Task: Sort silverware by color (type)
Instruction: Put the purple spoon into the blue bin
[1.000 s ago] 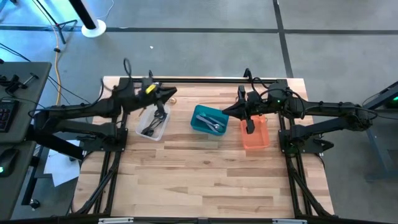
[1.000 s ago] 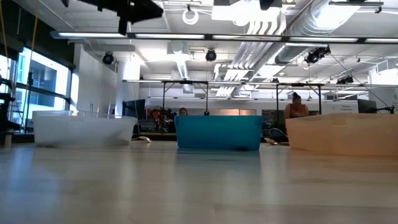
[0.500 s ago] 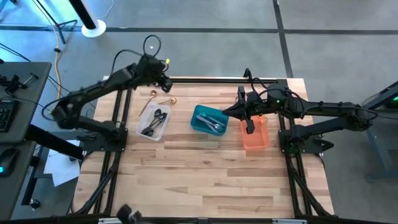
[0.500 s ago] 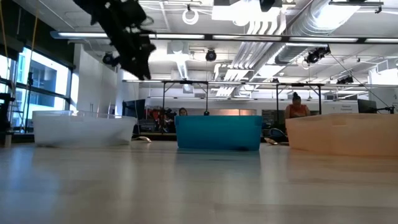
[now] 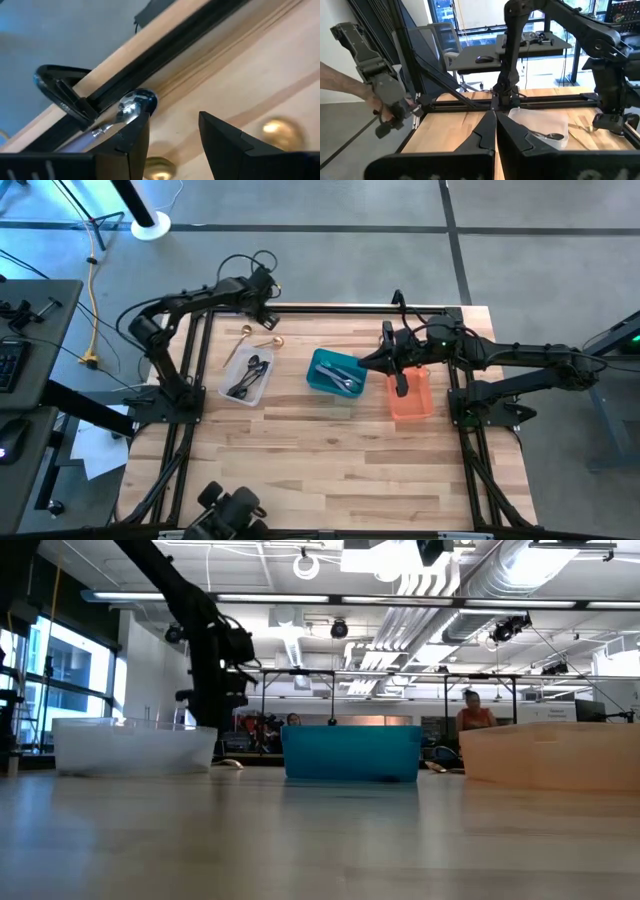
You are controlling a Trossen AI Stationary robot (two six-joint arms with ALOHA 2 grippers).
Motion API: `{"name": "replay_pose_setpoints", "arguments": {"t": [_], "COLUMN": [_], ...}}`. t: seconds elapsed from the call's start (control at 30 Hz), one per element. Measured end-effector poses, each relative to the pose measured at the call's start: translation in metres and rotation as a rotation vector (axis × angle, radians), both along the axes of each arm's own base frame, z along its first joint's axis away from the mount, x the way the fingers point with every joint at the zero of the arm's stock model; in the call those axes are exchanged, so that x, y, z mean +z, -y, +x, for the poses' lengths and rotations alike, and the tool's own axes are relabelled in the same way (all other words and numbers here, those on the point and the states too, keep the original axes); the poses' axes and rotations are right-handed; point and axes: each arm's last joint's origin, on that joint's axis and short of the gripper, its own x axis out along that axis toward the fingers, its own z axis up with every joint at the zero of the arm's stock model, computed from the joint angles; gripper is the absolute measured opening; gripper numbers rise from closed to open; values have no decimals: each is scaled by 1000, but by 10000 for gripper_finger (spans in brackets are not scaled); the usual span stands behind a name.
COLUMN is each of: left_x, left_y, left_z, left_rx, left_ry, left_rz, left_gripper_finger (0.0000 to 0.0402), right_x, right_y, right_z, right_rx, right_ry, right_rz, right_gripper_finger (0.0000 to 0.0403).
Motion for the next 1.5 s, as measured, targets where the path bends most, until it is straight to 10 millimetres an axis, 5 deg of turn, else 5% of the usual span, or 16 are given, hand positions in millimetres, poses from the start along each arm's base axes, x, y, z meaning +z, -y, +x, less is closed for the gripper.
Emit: {"name": "replay_pose_setpoints", "arguments": {"t": [0.27, 0.8, 1.5], "left_x": [-27, -28, -56], "left_y": [-8, -14, -17], "left_z": [2, 5, 10], "left_rx": [-33, -87, -61], "left_ry": [-125, -165, -200], "left_rz": [-8, 68, 28], "left_gripper_finger": [161, 161, 161], "right_x": [-4, -4, -4], "right_y": [0, 0, 0], "right_z": [0, 0, 0], "right_rx": [0, -1, -13], "right_ry": [-39, -43, -51], "right_rz": [6, 6, 57], "right_gripper_finger": [0, 0, 0]}}
